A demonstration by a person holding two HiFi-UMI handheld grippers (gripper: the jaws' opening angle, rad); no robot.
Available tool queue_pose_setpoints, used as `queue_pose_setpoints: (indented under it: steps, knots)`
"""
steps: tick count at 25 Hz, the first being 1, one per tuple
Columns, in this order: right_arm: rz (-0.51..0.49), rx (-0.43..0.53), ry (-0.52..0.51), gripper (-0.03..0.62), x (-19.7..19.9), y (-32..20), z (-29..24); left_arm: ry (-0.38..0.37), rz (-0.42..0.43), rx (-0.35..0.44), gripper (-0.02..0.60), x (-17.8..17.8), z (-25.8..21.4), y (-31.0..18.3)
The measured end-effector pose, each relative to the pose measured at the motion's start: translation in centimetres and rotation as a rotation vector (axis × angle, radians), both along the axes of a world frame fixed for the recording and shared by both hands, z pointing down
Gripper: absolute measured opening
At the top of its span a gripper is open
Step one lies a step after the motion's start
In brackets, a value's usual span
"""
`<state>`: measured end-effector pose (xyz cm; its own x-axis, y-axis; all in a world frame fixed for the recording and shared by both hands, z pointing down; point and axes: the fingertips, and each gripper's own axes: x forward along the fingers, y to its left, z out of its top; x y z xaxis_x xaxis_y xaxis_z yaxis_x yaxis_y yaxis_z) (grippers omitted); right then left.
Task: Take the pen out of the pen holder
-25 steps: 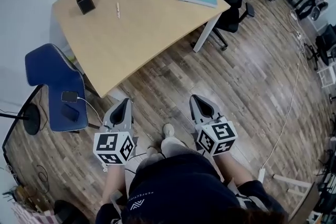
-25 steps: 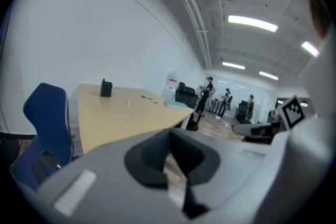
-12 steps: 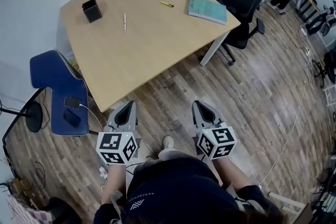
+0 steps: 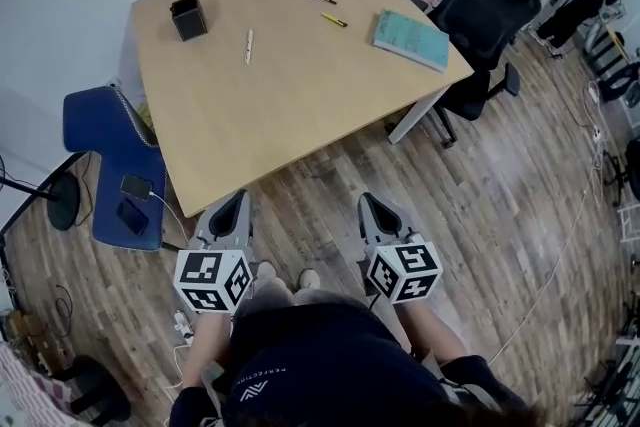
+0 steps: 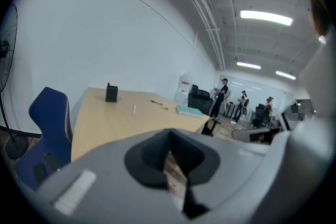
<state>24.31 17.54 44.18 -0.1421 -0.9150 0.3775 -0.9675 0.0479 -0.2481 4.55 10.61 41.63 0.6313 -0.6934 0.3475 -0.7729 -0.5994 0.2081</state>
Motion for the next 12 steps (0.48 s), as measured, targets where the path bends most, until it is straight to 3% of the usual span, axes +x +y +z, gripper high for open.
queue_pose_setpoints:
  steps: [12]
  knots:
    - [-0.118,0.03,0.057,0.002,-2.7,-8.1,-0.8,-0.039,-0.099,0.028,0.006,-4.3,0.4,-6.1]
